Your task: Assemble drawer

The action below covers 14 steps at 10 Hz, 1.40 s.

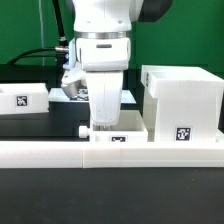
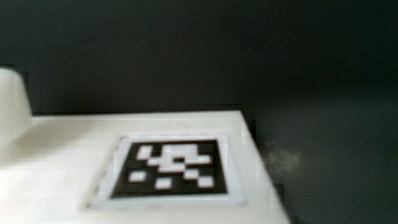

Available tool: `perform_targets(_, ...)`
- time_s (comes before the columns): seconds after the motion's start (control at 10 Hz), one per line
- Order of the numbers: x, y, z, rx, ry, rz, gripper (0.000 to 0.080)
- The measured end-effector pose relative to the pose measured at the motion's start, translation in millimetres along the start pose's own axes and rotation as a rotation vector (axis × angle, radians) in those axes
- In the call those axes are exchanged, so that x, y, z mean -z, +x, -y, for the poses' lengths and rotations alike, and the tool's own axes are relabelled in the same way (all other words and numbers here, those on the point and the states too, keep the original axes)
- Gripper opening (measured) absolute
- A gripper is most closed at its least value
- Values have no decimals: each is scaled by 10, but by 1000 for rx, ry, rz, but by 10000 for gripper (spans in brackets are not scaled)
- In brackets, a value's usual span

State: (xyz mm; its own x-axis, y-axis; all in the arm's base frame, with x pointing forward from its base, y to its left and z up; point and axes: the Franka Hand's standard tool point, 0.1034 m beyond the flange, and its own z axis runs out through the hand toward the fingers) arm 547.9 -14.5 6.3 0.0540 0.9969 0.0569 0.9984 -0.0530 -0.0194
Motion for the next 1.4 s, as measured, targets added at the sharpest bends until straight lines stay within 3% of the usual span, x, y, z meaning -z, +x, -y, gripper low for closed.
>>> perform_targets(0.8, 10, 41, 3, 48, 28, 21, 41)
perform_targets(1.0, -3, 37, 9, 49, 13, 20, 41)
perform_targets(1.3, 6, 43, 52, 51, 13, 19, 41)
perform_targets(1.4, 5, 45, 60, 41, -2, 18, 41)
